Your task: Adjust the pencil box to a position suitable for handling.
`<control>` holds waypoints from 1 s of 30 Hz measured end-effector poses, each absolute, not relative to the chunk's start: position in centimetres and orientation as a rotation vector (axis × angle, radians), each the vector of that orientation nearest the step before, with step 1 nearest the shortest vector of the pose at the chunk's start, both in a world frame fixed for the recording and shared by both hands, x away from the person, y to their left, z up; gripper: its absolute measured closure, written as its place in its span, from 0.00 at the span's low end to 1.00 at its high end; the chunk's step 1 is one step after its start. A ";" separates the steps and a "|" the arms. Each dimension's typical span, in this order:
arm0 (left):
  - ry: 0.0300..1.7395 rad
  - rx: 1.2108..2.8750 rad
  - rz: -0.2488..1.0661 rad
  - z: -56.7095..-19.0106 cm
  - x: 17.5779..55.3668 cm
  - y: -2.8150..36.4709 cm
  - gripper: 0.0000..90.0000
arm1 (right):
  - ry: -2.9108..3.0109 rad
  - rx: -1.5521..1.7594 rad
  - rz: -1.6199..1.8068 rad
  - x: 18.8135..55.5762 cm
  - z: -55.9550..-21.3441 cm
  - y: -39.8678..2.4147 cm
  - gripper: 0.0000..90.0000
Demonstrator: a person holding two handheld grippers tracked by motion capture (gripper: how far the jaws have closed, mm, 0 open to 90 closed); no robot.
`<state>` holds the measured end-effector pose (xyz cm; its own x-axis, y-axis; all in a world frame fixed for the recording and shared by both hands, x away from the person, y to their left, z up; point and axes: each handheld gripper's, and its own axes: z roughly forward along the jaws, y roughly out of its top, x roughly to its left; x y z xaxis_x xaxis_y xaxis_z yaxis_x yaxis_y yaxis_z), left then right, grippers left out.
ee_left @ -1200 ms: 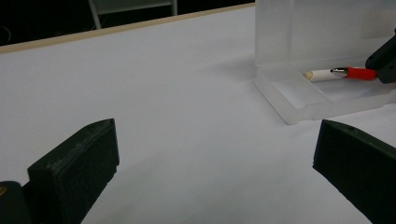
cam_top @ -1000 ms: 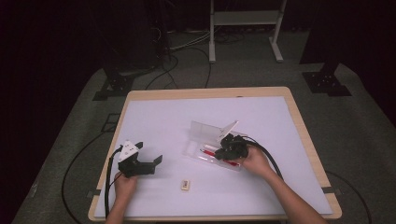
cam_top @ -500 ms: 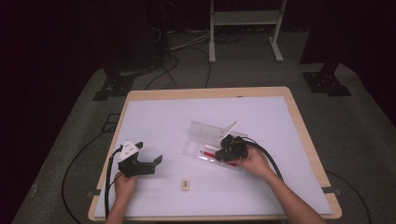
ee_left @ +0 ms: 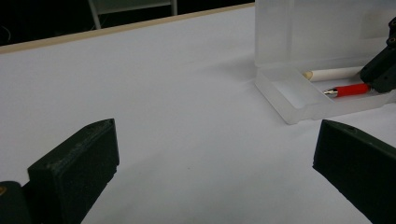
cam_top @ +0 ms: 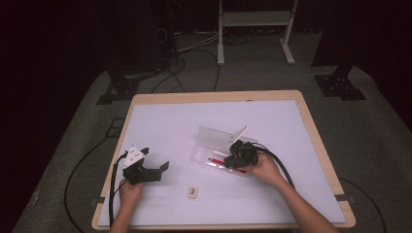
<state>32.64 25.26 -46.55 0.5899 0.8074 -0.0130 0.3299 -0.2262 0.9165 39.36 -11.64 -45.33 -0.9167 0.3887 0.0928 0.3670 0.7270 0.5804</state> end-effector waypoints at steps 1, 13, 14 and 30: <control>0.928 1.807 0.591 -46.6 32.6 25.3 0.00 | 2.882 0.629 0.958 39.3 -45.3 -11.7 0.84; 0.929 1.806 0.591 -46.6 32.6 25.3 0.00 | 2.829 0.623 1.019 38.5 -43.3 -12.2 0.70; 0.929 1.807 0.591 -46.6 32.6 25.2 0.00 | 2.826 0.617 1.025 38.3 -43.1 -12.2 0.69; 0.929 1.807 0.592 -46.6 32.6 25.3 0.00 | 2.834 0.541 1.082 35.5 -41.5 -10.8 0.55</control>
<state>32.65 25.25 -46.56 0.5886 0.8083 -0.0123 0.3301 -0.2265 0.9164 35.52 -10.79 -41.47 -0.9367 0.3434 0.0680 0.3013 0.6921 0.6559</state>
